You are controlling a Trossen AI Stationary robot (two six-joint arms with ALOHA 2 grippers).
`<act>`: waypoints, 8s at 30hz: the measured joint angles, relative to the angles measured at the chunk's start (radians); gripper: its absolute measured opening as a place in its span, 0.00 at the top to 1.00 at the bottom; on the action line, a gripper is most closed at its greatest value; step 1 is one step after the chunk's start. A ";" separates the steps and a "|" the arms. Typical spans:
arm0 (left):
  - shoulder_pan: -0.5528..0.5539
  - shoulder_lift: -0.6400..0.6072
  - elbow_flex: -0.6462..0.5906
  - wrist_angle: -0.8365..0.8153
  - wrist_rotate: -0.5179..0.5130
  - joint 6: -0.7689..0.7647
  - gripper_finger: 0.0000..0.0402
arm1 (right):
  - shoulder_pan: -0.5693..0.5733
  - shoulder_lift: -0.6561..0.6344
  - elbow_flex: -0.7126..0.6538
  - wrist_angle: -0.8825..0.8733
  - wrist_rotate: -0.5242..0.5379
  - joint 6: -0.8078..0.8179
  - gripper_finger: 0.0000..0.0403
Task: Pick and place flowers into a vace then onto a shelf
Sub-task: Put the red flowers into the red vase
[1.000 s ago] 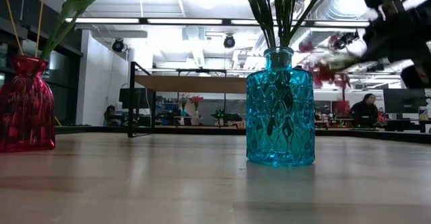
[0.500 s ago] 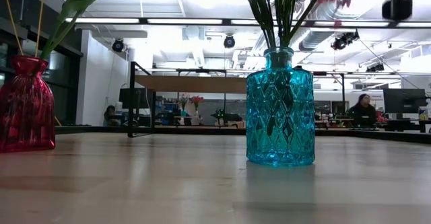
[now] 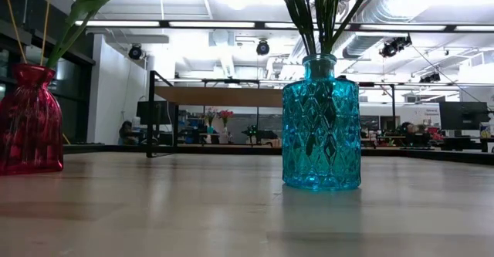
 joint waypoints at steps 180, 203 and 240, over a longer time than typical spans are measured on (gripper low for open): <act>0.335 -0.236 0.026 0.802 -1.004 1.578 0.91 | -0.104 0.943 0.347 0.757 -1.044 -0.352 0.45; 0.019 -0.236 -0.016 0.762 -1.236 1.623 0.91 | -0.138 0.935 0.346 0.696 -1.029 -0.449 0.41; 0.019 -0.238 -0.387 -0.273 -1.170 0.327 0.92 | -0.139 0.889 0.344 0.591 -1.030 -0.317 0.42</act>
